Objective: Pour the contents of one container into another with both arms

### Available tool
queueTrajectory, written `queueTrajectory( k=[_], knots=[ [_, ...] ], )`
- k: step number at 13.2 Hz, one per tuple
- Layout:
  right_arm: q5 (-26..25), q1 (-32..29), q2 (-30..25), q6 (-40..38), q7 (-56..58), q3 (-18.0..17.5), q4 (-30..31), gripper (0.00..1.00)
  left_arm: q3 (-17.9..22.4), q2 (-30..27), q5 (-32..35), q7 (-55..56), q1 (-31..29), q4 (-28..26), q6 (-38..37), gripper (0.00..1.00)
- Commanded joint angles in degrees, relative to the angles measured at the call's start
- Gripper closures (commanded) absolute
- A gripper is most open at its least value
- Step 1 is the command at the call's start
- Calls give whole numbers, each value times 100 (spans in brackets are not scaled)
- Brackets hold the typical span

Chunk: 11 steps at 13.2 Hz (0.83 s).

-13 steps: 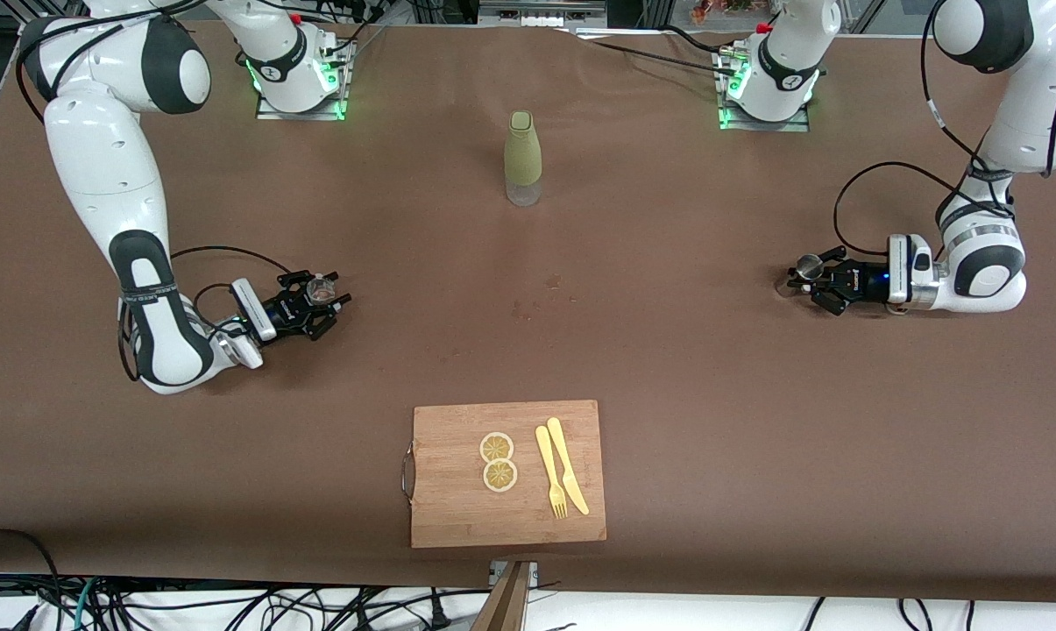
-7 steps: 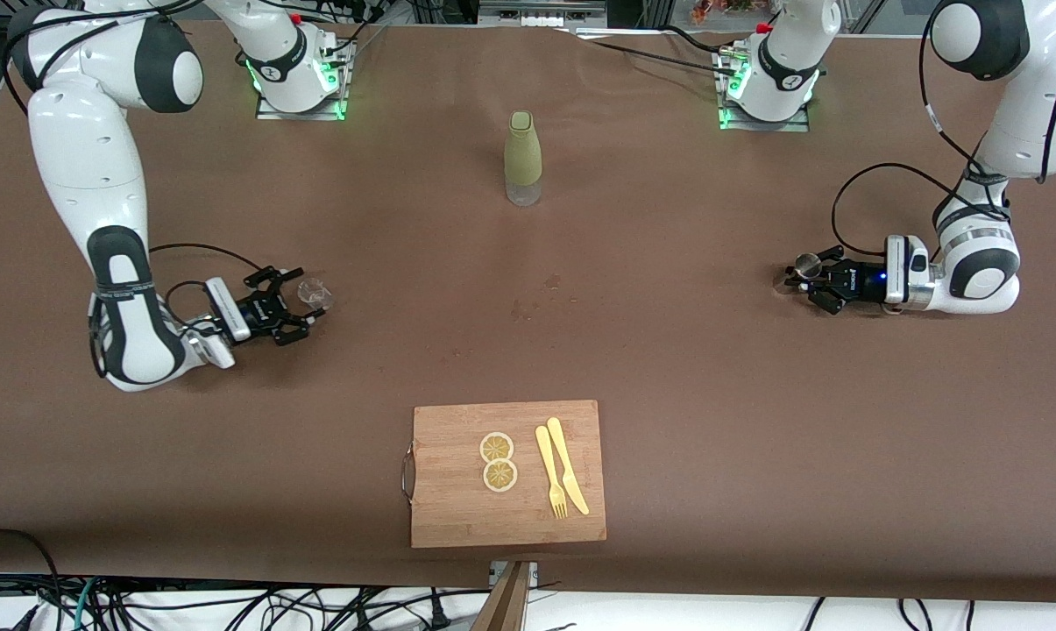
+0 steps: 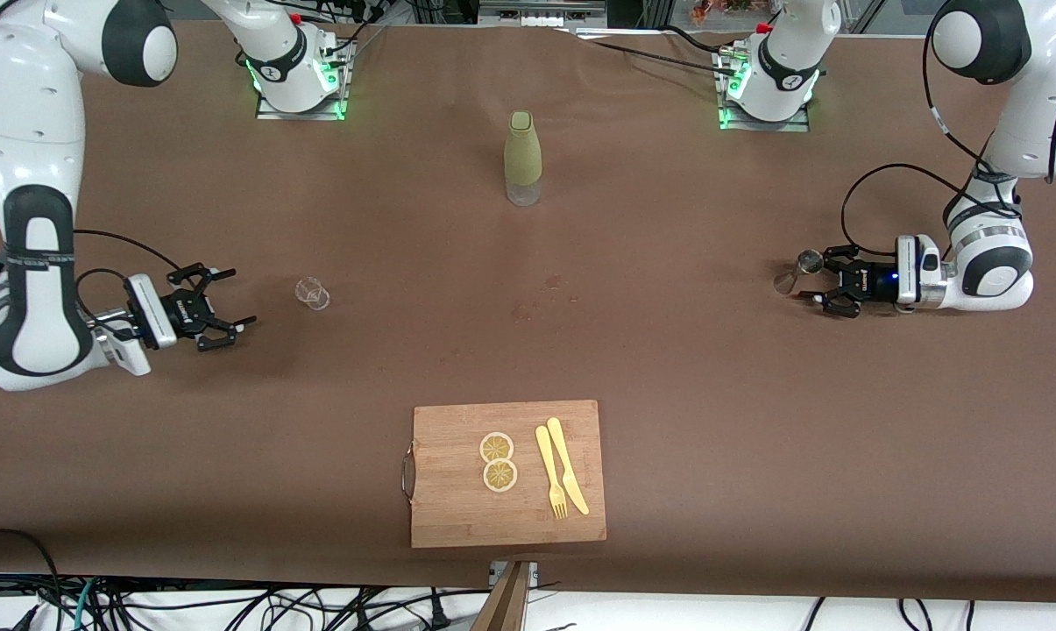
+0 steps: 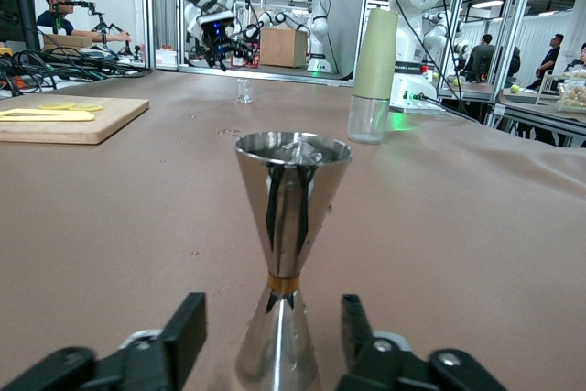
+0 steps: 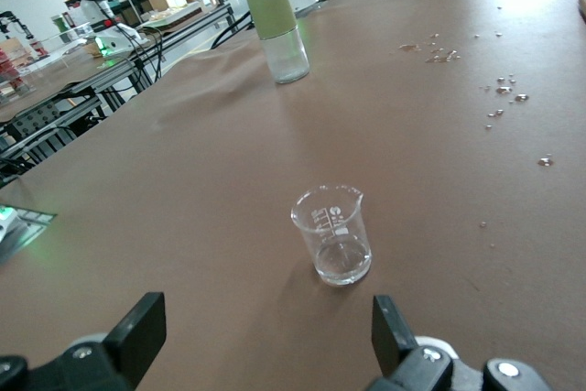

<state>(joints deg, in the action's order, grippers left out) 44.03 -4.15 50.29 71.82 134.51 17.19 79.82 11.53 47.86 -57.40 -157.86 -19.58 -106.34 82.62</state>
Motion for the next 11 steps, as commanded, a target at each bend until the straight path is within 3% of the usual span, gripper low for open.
queueTrajectory(
  k=[1,3,7,11],
  knots=[
    [-140,256,-465,-2,-764,258,51,0,270,-206,421,-380,-19,140,-132,0],
    [-516,485,-992,225,-1660,346,60,0,367,-653,816,375,-72,263,-105,0],
    [-1614,670,-2082,595,-3952,311,200,0,385,-2102,1880,2895,-213,298,192,0],
    [-2695,1021,-2926,1035,-6368,172,359,0,350,-3526,2847,6223,207,307,395,0]
  ],
)
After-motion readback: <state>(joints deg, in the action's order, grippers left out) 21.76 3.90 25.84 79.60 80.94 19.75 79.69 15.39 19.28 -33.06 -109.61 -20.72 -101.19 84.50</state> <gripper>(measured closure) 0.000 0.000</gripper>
